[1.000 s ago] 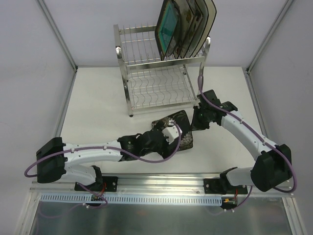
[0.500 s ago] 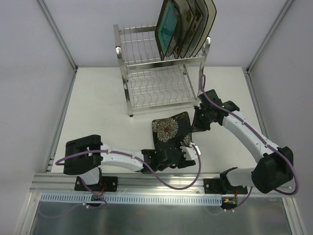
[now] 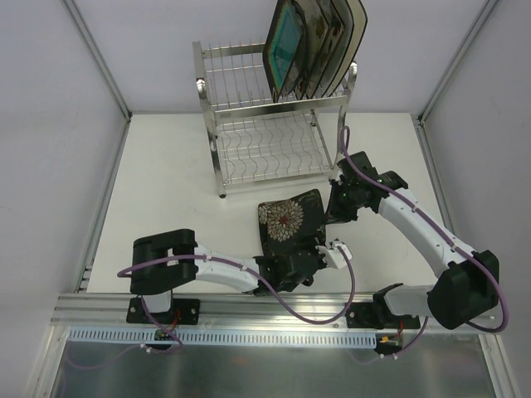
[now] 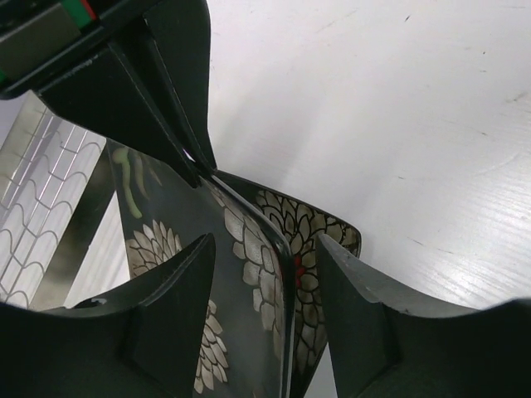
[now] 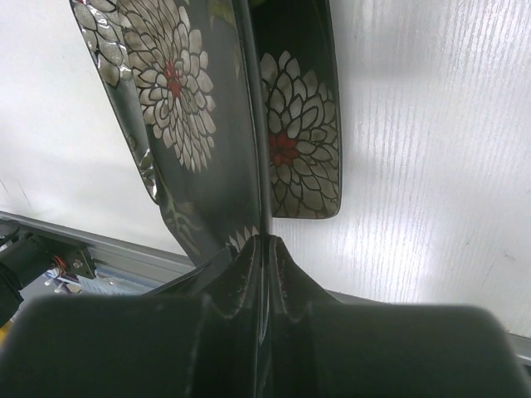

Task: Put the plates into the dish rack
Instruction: Pass the plate from the right arm to the left

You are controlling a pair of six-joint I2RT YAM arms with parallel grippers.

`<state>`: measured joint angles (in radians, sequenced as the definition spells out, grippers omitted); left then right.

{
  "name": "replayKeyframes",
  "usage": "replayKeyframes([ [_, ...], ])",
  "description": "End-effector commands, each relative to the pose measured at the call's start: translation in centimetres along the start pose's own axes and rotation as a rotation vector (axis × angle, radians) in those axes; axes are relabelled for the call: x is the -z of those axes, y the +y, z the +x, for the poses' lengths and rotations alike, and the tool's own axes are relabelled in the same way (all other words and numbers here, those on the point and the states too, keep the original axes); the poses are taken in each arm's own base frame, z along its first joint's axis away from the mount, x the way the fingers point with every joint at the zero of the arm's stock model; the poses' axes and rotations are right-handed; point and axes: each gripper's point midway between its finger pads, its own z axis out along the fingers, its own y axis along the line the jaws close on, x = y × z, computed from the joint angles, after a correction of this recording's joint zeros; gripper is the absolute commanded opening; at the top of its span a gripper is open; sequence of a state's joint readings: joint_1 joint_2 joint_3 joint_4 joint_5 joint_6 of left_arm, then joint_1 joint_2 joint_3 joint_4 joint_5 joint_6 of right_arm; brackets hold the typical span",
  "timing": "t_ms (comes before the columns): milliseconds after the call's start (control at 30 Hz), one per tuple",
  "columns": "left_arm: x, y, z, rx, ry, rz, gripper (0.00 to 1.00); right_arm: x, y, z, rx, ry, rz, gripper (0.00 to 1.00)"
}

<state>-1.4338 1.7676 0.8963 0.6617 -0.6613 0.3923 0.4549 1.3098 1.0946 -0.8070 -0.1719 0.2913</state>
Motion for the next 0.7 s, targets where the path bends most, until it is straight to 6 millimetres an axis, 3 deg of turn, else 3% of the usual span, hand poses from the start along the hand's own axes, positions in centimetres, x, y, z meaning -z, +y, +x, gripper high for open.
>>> replayKeyframes([
  [0,-0.5,0.6,-2.1,0.032,-0.047,-0.047,0.48,2.6,2.1,-1.7,-0.007,-0.086,-0.088,0.01],
  [133,-0.6,0.3,-1.5,0.021,-0.029,-0.045,0.41,2.7,2.2,-1.7,-0.011,-0.091,-0.091,0.01],
  [267,-0.6,0.3,-1.2,0.027,-0.012,-0.055,0.21,2.9,2.3,-1.8,-0.018,-0.097,-0.095,0.0],
  [467,0.5,1.6,-1.6,0.054,0.002,-0.089,0.0,3.8,2.6,-2.1,-0.018,-0.126,-0.107,0.02],
  [667,2.4,3.6,-2.4,0.156,-0.002,-0.12,0.0,5.2,3.2,-3.0,-0.014,-0.177,-0.132,0.35],
])
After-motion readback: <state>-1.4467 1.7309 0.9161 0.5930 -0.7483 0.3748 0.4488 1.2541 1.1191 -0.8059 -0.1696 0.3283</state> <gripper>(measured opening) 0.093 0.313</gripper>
